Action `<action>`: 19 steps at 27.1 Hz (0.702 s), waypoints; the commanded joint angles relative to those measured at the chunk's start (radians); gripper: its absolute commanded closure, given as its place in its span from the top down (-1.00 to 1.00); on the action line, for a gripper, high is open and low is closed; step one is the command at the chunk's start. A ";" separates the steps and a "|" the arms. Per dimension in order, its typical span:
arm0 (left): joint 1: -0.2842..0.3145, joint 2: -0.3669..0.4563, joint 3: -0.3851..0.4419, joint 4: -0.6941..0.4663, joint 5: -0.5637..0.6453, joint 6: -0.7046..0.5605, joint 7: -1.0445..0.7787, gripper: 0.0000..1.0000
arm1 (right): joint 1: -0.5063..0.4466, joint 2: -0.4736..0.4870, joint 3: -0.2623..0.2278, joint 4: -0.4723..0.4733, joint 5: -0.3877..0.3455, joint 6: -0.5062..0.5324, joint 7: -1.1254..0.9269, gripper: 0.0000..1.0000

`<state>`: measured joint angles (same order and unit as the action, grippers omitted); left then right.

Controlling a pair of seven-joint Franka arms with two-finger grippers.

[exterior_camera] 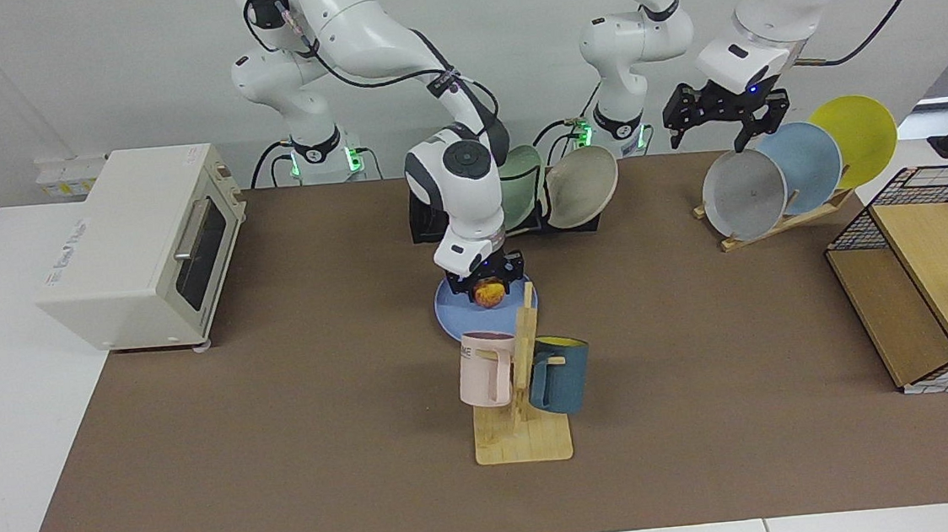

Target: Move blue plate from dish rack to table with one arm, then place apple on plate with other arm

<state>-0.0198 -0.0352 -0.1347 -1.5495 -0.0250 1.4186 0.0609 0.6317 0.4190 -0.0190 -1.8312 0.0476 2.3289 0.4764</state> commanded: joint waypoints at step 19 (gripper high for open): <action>-0.035 0.070 0.047 0.109 0.002 0.008 -0.036 1.00 | -0.302 -0.227 -0.016 0.007 -0.011 -0.190 -0.309 1.00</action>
<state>-0.0205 -0.0055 -0.1238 -1.4992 -0.0251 1.4411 0.0544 0.4425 0.2548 -0.0510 -1.8059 0.0436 2.2058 0.3025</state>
